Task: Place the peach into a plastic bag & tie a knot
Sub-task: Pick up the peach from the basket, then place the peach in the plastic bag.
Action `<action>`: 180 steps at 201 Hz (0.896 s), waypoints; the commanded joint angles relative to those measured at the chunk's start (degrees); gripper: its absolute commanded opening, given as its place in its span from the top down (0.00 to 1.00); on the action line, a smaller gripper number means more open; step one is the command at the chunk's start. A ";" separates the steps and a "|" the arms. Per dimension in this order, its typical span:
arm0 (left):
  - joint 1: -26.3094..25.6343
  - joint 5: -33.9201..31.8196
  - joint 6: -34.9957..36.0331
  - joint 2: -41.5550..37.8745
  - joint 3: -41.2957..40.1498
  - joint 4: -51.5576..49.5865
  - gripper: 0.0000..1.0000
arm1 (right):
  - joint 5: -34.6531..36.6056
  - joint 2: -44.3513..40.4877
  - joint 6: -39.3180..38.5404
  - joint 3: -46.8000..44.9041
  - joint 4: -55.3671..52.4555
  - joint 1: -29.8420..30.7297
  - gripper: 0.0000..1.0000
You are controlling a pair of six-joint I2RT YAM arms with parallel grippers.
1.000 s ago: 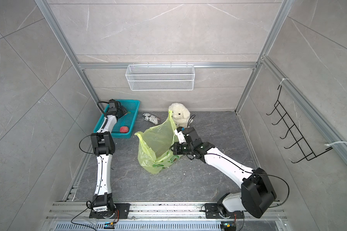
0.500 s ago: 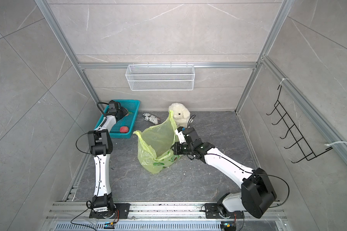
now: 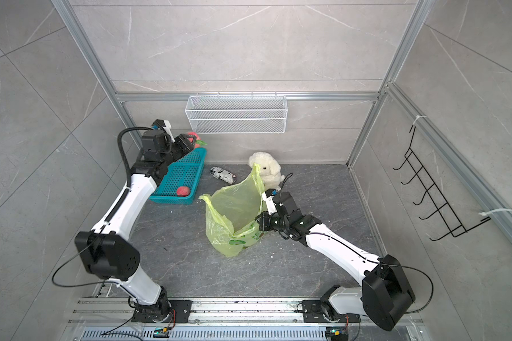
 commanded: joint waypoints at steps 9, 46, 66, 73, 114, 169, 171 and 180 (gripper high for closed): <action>-6.32 10.04 7.48 -5.81 4.56 -13.83 0.94 | 0.66 -2.48 -0.65 -1.40 2.62 0.45 1.00; -15.48 14.36 10.98 -7.68 4.39 -23.42 0.93 | 2.92 -4.35 -1.06 -2.55 3.25 0.35 1.00; -19.53 14.09 13.01 -4.79 6.57 -29.43 0.92 | 3.03 -4.82 -1.42 -3.23 4.25 0.41 1.00; -20.64 13.46 13.69 -3.13 8.00 -32.10 0.92 | 3.04 -4.83 -1.47 -3.36 4.49 0.41 1.00; -23.89 11.94 15.61 3.31 11.25 -41.41 0.93 | 4.10 -4.69 -1.43 -3.62 4.49 0.40 1.00; -27.75 7.15 18.33 10.04 13.68 -49.32 0.81 | 5.12 -4.30 -1.46 -3.71 4.49 0.35 1.00; -27.79 6.85 18.33 10.19 13.81 -49.51 0.79 | 5.14 -4.29 -1.46 -3.71 4.48 0.42 1.00; -27.99 5.33 18.61 10.81 14.59 -50.66 0.67 | 5.23 -4.36 -1.49 -3.71 4.49 0.41 1.00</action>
